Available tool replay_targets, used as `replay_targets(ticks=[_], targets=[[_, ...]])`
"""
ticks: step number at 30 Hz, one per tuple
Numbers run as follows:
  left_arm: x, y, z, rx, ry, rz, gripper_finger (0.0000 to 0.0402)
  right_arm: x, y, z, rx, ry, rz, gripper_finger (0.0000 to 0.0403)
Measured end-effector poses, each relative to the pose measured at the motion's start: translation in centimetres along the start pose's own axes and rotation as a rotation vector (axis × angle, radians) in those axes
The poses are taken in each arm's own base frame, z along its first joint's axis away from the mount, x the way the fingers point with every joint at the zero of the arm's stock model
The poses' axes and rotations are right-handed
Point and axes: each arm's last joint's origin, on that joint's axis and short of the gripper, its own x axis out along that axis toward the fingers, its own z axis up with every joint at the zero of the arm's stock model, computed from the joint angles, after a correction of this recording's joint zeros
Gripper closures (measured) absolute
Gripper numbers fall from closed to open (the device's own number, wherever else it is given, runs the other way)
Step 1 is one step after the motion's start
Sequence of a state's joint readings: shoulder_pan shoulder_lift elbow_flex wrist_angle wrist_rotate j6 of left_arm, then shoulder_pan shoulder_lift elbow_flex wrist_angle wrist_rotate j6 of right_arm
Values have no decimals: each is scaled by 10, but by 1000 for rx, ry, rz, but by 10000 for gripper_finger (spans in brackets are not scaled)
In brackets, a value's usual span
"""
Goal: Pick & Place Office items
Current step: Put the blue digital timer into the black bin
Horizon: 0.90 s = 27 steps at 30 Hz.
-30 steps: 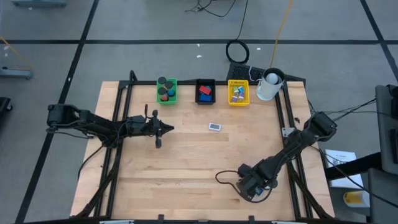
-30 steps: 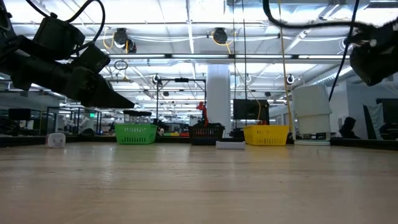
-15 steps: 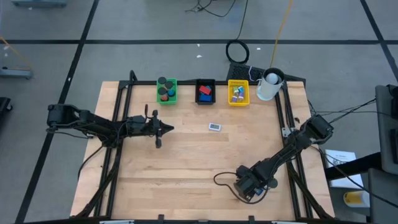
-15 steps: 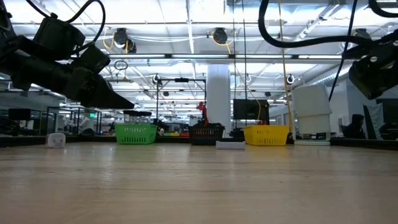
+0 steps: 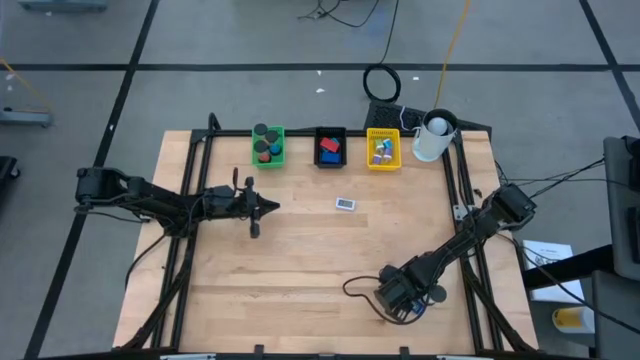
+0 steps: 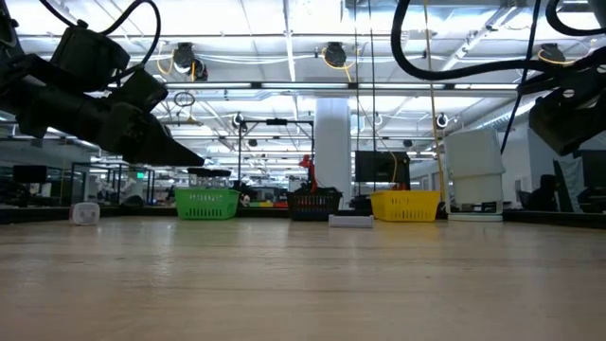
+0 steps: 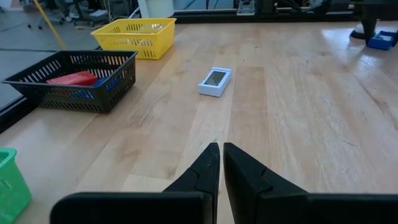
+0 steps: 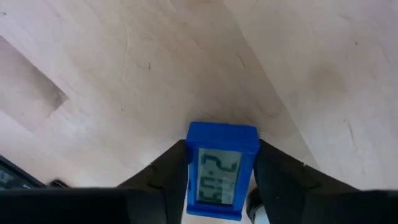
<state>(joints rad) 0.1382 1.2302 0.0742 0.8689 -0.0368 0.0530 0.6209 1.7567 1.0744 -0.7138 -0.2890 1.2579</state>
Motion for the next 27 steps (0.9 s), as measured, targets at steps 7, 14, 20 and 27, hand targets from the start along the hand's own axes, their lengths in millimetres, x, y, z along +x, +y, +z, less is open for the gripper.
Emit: replay_targets(ticks=[7,14,20,27], targets=[[0,0,0,-2,0,0,371,-8,-1,3,-45,-19,30,253],[0,0,0,0,0,0,371,-30,-5,9,-101,-110,79,242],[0,0,0,2,-1,0,371,-53,-21,46,-221,-299,72,247],[0,0,0,10,-3,1,371,-70,-44,109,-382,-467,20,245]])
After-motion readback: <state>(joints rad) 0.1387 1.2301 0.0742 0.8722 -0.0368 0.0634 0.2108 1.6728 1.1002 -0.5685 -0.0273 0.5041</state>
